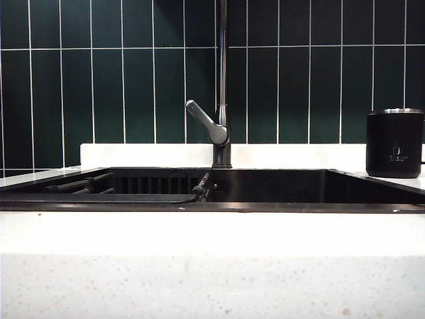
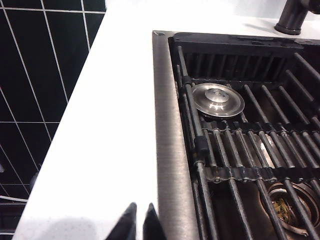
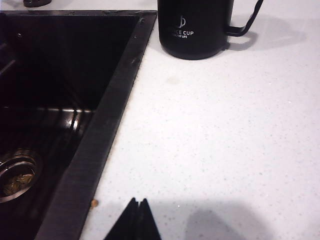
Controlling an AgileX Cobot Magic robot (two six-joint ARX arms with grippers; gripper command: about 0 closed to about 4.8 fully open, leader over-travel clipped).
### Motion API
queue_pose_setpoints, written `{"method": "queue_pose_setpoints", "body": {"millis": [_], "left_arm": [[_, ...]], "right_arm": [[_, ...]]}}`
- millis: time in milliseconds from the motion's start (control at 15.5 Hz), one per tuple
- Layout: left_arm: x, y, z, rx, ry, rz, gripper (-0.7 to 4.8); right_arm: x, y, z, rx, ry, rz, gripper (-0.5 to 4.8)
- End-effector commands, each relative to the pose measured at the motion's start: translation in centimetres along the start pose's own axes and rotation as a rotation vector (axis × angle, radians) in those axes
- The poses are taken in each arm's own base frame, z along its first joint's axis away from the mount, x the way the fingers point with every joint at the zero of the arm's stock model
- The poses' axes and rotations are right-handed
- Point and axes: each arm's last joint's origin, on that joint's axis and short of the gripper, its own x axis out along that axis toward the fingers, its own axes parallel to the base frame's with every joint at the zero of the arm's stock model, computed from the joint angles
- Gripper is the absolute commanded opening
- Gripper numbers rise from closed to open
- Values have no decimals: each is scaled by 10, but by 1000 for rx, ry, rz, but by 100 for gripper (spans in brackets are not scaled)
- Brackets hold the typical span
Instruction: Pick up the mug next to the sink, go to the faucet to get some water, pour the water into the sink, and finally put the mug back to its place.
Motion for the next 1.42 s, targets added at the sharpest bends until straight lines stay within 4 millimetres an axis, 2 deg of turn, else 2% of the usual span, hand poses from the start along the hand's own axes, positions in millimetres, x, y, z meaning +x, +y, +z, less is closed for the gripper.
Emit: {"method": "queue_pose_setpoints", "body": {"millis": [65,453,905,1423], "left_arm": [[0,0,1,-4,-6,3,21],[0,0,1,-4,-9,12,21],[-1,4,5,-14,-60,160,21],[-1,3,12,-28,-124,119,21]], "right_arm": [[0,0,2,-4,-13,0,0],[0,0,2,-4,-13,0,0],[0,0,2,-4,-13,0,0],[0,0,2,-4,-13,0,-1]]}}
